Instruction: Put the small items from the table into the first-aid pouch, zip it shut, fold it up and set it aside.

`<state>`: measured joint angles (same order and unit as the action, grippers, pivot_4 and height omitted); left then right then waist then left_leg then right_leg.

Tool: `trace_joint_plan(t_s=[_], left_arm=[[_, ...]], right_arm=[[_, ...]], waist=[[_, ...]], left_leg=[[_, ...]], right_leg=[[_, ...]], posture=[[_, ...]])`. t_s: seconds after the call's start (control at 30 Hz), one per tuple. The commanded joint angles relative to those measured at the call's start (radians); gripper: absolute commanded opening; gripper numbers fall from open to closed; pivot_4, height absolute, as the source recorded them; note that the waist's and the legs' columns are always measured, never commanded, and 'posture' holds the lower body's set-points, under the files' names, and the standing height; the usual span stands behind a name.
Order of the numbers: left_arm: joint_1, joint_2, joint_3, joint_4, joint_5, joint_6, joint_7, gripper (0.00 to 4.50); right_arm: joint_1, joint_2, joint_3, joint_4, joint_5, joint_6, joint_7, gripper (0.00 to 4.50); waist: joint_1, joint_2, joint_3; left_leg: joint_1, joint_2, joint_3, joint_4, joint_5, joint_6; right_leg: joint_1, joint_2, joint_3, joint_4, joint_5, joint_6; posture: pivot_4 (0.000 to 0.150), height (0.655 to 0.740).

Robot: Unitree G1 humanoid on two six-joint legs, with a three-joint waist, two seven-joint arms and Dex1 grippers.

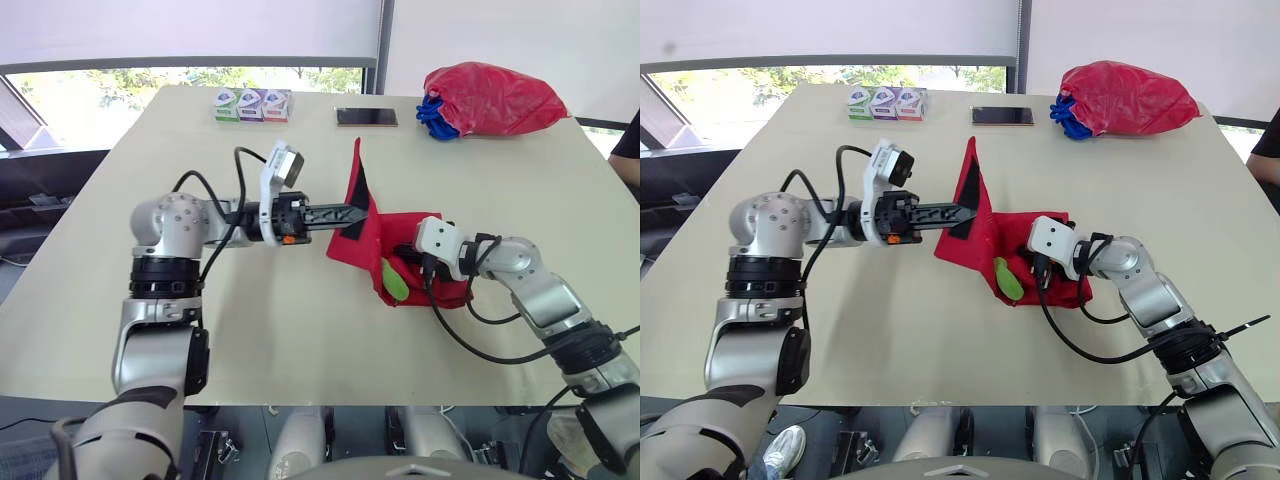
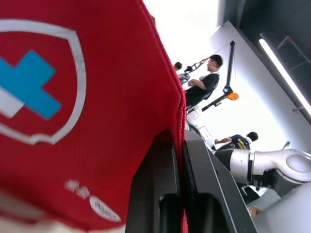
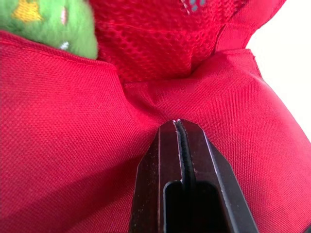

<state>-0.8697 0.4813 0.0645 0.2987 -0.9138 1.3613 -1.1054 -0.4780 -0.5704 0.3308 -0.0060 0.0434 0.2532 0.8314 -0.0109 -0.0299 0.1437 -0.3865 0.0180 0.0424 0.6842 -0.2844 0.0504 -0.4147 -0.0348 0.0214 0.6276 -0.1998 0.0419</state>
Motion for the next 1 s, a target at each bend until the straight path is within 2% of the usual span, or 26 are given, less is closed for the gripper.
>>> trace_joint_plan(t_s=[0.03,0.27,0.43,0.53,0.63,0.7,0.73,0.77,0.8,0.83,0.87,0.9,0.97,1.0], left_arm=[[-0.065,-0.029,-0.037,0.095,0.044,-0.094,-0.076,0.00],[-0.129,-0.088,-0.138,0.211,0.136,-0.193,-0.204,0.00],[-0.183,-0.153,-0.192,0.294,0.207,-0.251,-0.259,0.00],[-0.208,-0.198,-0.221,0.348,0.253,-0.291,-0.276,0.00],[-0.233,-0.263,-0.251,0.429,0.318,-0.345,-0.258,0.00],[-0.243,-0.295,-0.266,0.471,0.356,-0.376,-0.258,0.00],[-0.251,-0.310,-0.269,0.501,0.376,-0.393,-0.262,0.00],[-0.258,-0.321,-0.273,0.527,0.394,-0.412,-0.266,0.00],[-0.265,-0.333,-0.273,0.554,0.411,-0.431,-0.269,0.00],[-0.276,-0.346,-0.268,0.584,0.424,-0.445,-0.271,0.00],[-0.284,-0.355,-0.263,0.608,0.435,-0.457,-0.276,0.00],[-0.294,-0.364,-0.261,0.632,0.448,-0.471,-0.283,0.00],[-0.308,-0.375,-0.257,0.669,0.470,-0.492,-0.297,0.00],[-0.312,-0.379,-0.261,0.682,0.483,-0.507,-0.311,0.00]], right_arm=[[0.070,-0.002,-0.099,-0.071,0.053,0.092,-0.038,0.06],[0.158,0.012,-0.303,-0.363,0.238,0.292,-0.100,0.06],[0.291,-0.052,-0.517,-0.563,0.365,0.342,-0.095,0.06],[0.415,-0.099,-0.681,-0.656,0.451,0.355,-0.058,0.06],[0.572,-0.137,-0.901,-0.749,0.652,0.415,0.024,0.06],[0.638,-0.157,-1.002,-0.768,0.730,0.446,0.037,0.06],[0.674,-0.165,-1.049,-0.769,0.752,0.448,0.047,0.58],[0.711,-0.171,-1.089,-0.768,0.758,0.444,0.059,0.84],[0.748,-0.177,-1.121,-0.765,0.751,0.432,0.074,1.31],[0.790,-0.175,-1.154,-0.753,0.738,0.406,0.097,1.97],[0.822,-0.167,-1.178,-0.741,0.730,0.382,0.113,2.26],[0.850,-0.158,-1.198,-0.725,0.724,0.359,0.128,2.81],[0.883,-0.149,-1.210,-0.703,0.715,0.319,0.145,3.61],[0.888,-0.141,-1.209,-0.689,0.711,0.301,0.146,4.19]], waist=[[0.004,0.000,0.000],[0.001,0.002,0.002],[0.013,0.003,0.002],[0.024,0.003,0.002],[0.029,0.004,0.002],[0.023,0.004,0.003],[0.022,0.004,0.003],[0.024,0.004,0.003],[0.025,0.004,0.003],[0.024,0.004,0.003],[0.024,0.004,0.003],[0.025,0.004,0.003],[0.024,0.004,0.003],[0.024,0.004,0.003]], left_leg=[[0.000,0.000,0.000,0.000,0.000,0.000],[-0.007,-0.001,-0.002,0.000,0.000,0.000],[-0.011,-0.005,-0.006,0.001,-0.001,0.002],[-0.011,-0.007,-0.008,0.000,-0.001,0.003],[-0.012,-0.008,-0.009,0.000,-0.001,0.003],[-0.012,-0.009,-0.012,0.001,-0.001,0.003],[-0.011,-0.008,-0.013,0.001,-0.002,0.004],[-0.010,-0.009,-0.013,0.001,-0.002,0.004],[-0.010,-0.009,-0.014,0.001,-0.002,0.004],[-0.010,-0.009,-0.014,0.001,-0.002,0.004],[-0.010,-0.009,-0.014,0.001,-0.002,0.004],[-0.011,-0.009,-0.014,0.001,-0.002,0.004],[-0.011,-0.010,-0.015,0.001,-0.002,0.004],[-0.011,-0.010,-0.015,0.001,-0.002,0.004]], right_leg=[[0.000,0.000,0.000,0.000,0.000,0.000],[-0.005,0.000,-0.001,-0.001,0.001,0.001],[-0.007,0.000,-0.003,-0.001,0.001,0.002],[-0.006,-0.001,-0.003,-0.002,0.000,0.003],[-0.006,0.000,-0.002,-0.002,-0.001,0.004],[-0.005,0.000,-0.003,-0.002,-0.002,0.005],[-0.003,0.000,-0.001,-0.002,-0.002,0.005],[-0.002,-0.001,-0.001,-0.002,-0.002,0.006],[-0.002,0.000,-0.001,-0.002,-0.003,0.005],[-0.002,0.000,-0.001,-0.002,-0.003,0.005],[-0.002,0.000,-0.001,-0.002,-0.003,0.005],[-0.002,0.000,-0.001,-0.002,-0.003,0.005],[-0.002,0.000,-0.001,-0.002,-0.003,0.006],[-0.002,0.000,-0.001,-0.002,-0.003,0.006]], posture=[[0.150,0.7400],[0.150,0.7400],[0.150,0.7400],[0.150,0.7400],[0.150,0.7400],[0.150,0.7400],[0.150,0.7400],[0.150,0.7400],[0.150,0.7400],[0.150,0.7400],[0.150,0.7400],[0.150,0.7400],[0.150,0.7400],[0.150,0.7400]])
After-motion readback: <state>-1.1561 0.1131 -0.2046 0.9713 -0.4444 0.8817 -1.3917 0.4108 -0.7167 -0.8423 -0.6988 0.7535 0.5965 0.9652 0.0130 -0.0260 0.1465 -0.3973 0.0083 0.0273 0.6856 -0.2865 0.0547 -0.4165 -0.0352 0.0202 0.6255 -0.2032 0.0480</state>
